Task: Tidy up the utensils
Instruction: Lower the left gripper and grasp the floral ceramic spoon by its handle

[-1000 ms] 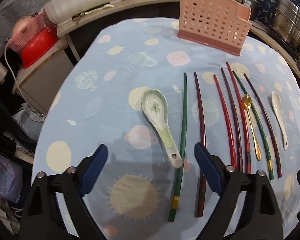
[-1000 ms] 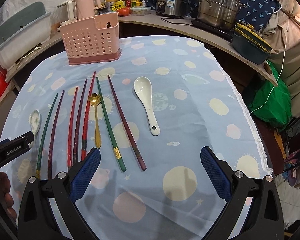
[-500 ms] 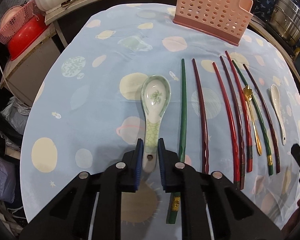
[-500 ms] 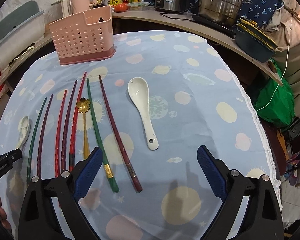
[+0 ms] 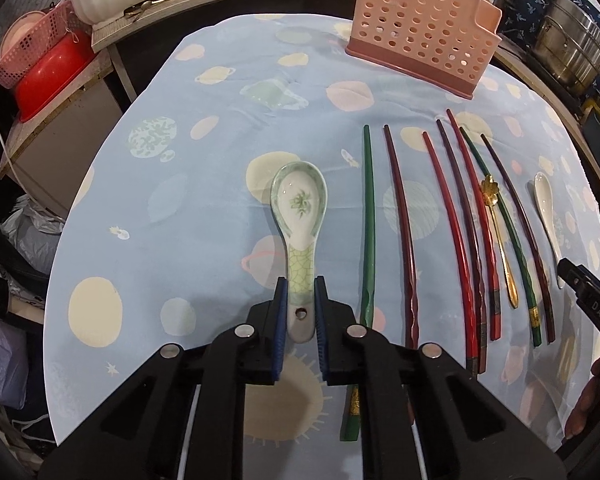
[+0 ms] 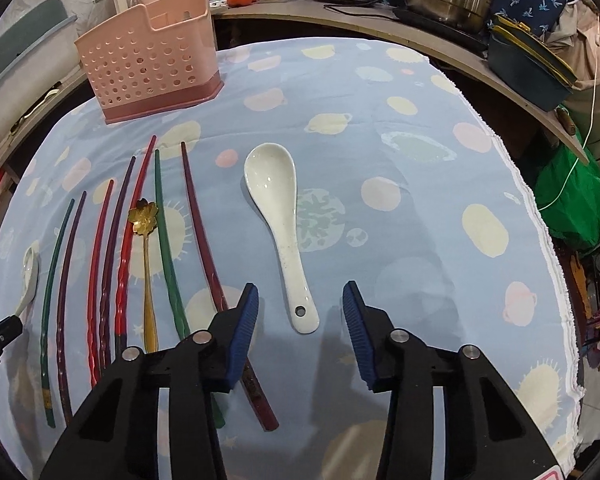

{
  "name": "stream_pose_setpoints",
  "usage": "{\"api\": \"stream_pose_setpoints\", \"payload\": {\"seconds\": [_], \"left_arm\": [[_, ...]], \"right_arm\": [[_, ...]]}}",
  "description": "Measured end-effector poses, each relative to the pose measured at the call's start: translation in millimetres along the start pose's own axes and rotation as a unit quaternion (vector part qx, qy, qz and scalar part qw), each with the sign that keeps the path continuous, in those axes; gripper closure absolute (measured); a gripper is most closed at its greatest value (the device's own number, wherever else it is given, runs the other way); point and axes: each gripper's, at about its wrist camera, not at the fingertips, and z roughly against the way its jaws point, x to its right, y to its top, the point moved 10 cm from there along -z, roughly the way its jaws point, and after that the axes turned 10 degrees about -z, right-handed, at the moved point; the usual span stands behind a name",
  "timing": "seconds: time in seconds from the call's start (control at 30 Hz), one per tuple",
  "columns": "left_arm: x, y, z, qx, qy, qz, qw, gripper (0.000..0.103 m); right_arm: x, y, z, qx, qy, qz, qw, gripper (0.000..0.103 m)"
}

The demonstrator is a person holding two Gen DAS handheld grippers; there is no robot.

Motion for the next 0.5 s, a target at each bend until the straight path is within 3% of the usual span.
{"api": "stream_pose_setpoints", "payload": {"seconds": [0.23, 0.5], "left_arm": [[-2, -1, 2, 0.001, -0.009, 0.007, 0.9999, 0.091], [-1, -5, 9, 0.003, -0.013, 0.005, 0.9999, 0.091]], "right_arm": [[-5, -5, -14, -0.013, 0.005, 0.003, 1.0, 0.089], [-6, -10, -11, -0.009, 0.017, 0.007, 1.0, 0.09]]}}
